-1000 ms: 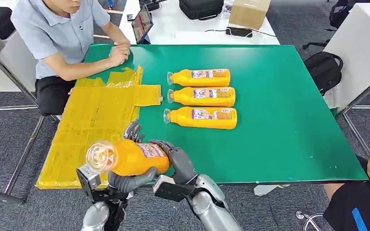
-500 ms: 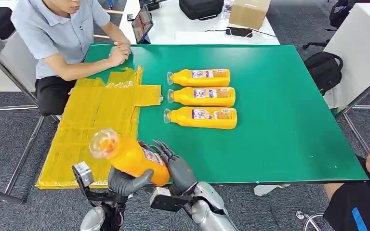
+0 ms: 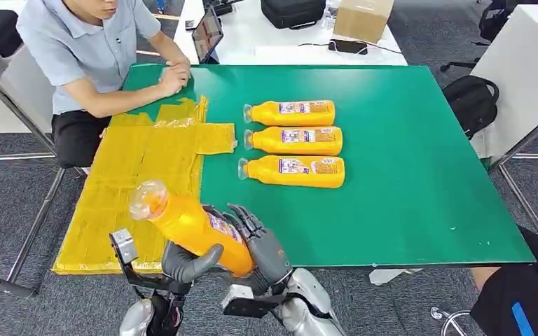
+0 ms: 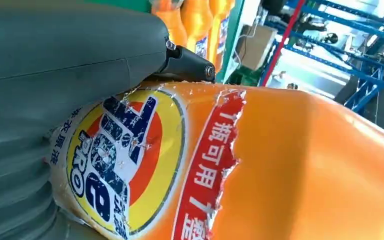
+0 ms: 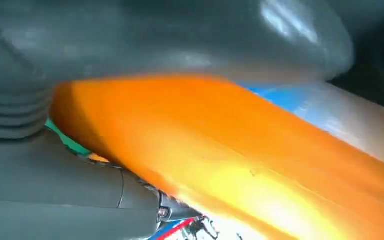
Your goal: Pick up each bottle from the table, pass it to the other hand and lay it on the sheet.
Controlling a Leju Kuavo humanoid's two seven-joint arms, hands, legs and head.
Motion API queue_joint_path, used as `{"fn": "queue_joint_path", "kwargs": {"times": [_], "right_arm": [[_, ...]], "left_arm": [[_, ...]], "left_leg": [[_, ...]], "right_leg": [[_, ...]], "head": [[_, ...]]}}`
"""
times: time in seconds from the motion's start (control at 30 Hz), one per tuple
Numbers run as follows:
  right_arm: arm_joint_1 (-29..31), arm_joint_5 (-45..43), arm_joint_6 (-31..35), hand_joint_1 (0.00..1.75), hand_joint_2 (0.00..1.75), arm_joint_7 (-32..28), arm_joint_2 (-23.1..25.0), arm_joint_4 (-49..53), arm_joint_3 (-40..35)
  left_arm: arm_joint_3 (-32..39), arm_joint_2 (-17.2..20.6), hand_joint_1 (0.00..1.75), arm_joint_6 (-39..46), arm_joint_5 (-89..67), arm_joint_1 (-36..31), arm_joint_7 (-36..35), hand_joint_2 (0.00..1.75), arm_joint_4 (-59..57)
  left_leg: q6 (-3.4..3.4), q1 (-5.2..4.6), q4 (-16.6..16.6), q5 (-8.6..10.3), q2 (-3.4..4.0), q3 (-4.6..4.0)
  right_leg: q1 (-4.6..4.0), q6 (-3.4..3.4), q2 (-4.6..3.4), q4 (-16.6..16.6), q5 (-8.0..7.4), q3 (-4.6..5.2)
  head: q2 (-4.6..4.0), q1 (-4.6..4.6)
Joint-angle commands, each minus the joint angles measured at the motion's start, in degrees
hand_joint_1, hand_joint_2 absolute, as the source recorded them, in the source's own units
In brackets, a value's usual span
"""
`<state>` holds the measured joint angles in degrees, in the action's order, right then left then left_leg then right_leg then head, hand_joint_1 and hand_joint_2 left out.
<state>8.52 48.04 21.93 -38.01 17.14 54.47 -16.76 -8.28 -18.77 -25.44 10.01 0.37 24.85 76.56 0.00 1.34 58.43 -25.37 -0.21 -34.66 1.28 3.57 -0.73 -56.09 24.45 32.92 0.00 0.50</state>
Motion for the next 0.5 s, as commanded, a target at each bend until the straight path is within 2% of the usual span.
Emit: {"fn": "queue_joint_path", "kwargs": {"times": [0.03, 0.07, 0.23, 0.27, 0.37, 0.5], "right_arm": [[-4.14, 4.47, 8.17, 0.0, 0.0, -1.99, -3.29, 17.02, -0.35], [-4.46, -0.2, 8.85, 0.0, 0.0, -1.99, -4.42, 20.8, -1.35], [-2.79, -7.29, 8.28, 0.0, 0.0, -1.99, -5.85, 24.04, 0.09], [-2.38, -7.63, 8.54, 0.0, 0.0, -1.99, -6.0, 23.5, -0.27], [-0.82, -10.9, 8.19, 0.0, 0.0, -1.99, -6.5, 21.5, -2.95], [0.21, -13.0, 9.78, 0.0, 0.0, -1.99, -7.06, 20.37, -5.55]], "left_arm": [[2.17, 6.71, 1.75, 13.64, -21.49, -11.15, -5.05, 1.75, -6.81], [0.41, 9.19, 1.75, 19.31, -32.39, -13.81, -4.15, 1.75, -7.79], [-1.01, 14.66, 1.75, 23.31, -51.35, -23.76, -7.57, 1.75, -11.85], [-0.53, 14.71, 1.75, 22.92, -52.34, -25.41, -7.83, 1.75, -13.18], [-5.02, 17.52, 1.75, 22.29, -62.28, -35.12, -11.13, 1.75, -24.56], [-9.28, 18.62, 1.75, 23.51, -67.05, -42.09, -10.72, 1.75, -34.9]], "left_leg": [[0.06, 0.0, -0.03, 0.04, -0.18, 0.05], [0.06, -0.05, -0.06, 0.08, -0.2, 0.01], [0.04, 0.0, -0.01, 0.14, -0.25, -0.01], [0.0, 0.0, -0.02, 0.21, -0.28, -0.01], [-0.06, 0.02, 0.0, 0.22, -0.22, -0.04], [-0.06, 0.01, -0.01, 0.28, -0.18, 0.05]], "right_leg": [[-0.04, -0.17, 0.26, 0.0, 0.04, -0.12], [0.01, -0.16, 0.28, -0.01, 0.02, -0.07], [-0.05, -0.21, 0.34, -0.07, 0.01, -0.05], [-0.05, -0.21, 0.37, -0.07, 0.0, -0.07], [-0.04, -0.13, 0.28, -0.09, -0.02, -0.02], [-0.04, -0.14, 0.24, -0.13, -0.02, -0.09]], "head": [[0.0, 0.02], [0.0, 0.02], [0.0, 0.0], [0.0, 0.0], [0.0, 0.0], [0.0, 0.0]]}}
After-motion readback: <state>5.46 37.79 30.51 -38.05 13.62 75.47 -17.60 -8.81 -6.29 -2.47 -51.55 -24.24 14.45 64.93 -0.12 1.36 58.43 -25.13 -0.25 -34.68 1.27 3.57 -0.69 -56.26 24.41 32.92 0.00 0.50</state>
